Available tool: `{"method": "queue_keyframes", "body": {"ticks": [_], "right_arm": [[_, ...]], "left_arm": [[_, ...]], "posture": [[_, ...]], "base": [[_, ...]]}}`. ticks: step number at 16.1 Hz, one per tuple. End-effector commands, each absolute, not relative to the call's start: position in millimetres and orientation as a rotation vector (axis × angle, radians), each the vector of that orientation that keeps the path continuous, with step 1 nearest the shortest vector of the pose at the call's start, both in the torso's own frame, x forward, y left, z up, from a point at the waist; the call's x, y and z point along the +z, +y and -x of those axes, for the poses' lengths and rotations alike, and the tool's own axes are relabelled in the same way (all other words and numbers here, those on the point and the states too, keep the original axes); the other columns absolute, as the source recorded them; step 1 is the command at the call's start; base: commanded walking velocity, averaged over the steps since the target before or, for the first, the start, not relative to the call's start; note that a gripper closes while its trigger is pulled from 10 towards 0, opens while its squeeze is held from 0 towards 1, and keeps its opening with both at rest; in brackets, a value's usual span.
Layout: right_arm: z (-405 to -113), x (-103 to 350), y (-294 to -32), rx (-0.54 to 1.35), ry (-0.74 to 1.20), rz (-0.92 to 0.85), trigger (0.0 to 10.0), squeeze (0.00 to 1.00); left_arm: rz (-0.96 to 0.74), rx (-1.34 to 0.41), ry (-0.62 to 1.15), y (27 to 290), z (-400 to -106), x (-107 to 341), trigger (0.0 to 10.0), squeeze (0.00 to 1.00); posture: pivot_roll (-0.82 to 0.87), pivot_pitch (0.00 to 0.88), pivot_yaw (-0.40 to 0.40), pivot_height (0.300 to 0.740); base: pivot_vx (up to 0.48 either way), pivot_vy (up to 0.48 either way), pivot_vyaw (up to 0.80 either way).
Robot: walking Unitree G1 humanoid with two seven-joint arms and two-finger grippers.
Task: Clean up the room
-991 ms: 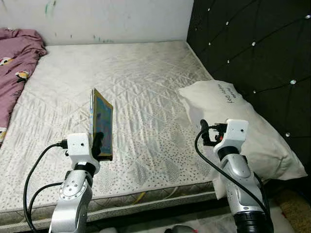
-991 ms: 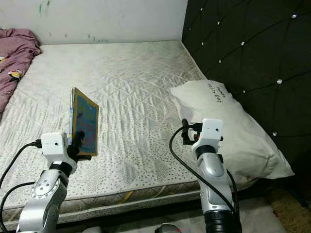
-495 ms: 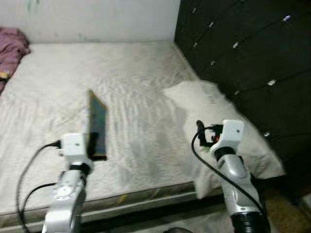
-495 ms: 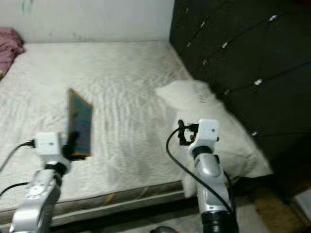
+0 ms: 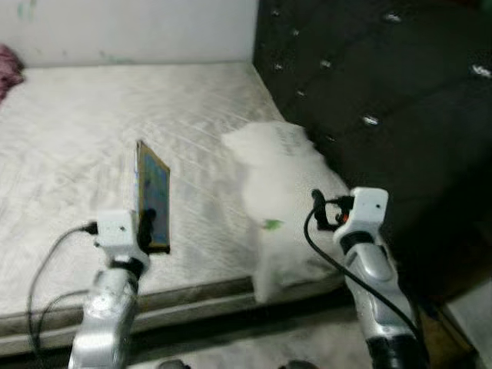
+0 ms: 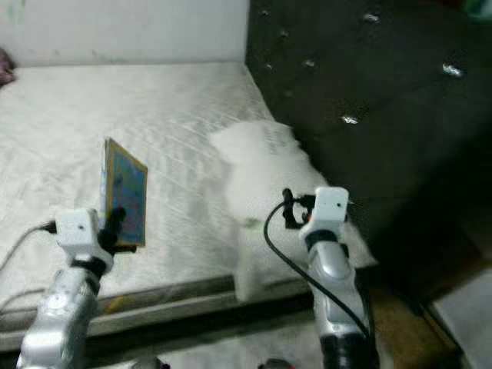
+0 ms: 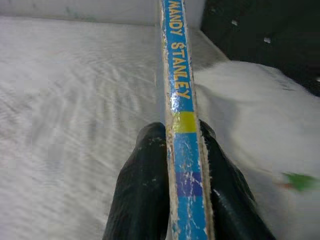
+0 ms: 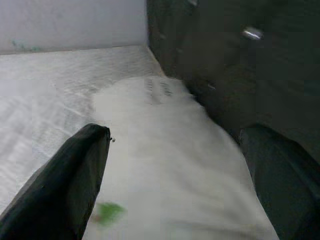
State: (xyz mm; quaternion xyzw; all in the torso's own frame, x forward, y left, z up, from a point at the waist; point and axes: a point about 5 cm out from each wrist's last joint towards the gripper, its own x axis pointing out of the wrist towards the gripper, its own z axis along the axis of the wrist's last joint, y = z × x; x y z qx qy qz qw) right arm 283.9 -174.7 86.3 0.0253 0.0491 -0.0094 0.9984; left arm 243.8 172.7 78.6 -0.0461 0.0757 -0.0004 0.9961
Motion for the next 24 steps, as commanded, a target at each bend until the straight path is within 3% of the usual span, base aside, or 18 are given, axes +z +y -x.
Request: {"method": "queue_keyframes", "body": {"ticks": [1,8,16,24], "right_arm": [[-286.6,91.0,-175.8,-0.021,0.082,-0.053,10.0,0.00],[-286.7,91.2,-175.8,-0.017,0.084,-0.053,10.0,0.00],[-284.5,91.1,-172.8,0.010,0.080,-0.044,10.0,0.00],[-283.5,91.9,-172.0,0.026,0.080,-0.050,10.0,0.00]], "left_arm": [[0.064,-0.003,0.086,172.2,-247.9,91.4,10.0,0.00],[0.075,0.041,0.082,177.2,-246.6,91.9,10.0,0.00],[0.117,-0.030,0.052,172.5,-243.2,95.7,10.0,0.00],[0.131,-0.054,0.056,170.7,-242.6,95.6,10.0,0.00]], "posture": [[0.00,0.015,-0.022,0.740],[0.00,0.017,-0.024,0.740],[0.00,0.021,-0.025,0.740],[-0.01,0.032,-0.027,0.740]], "base": [[0.000,0.000,0.00],[0.000,0.000,0.00],[0.000,0.000,0.00],[0.225,0.000,0.57]]}}
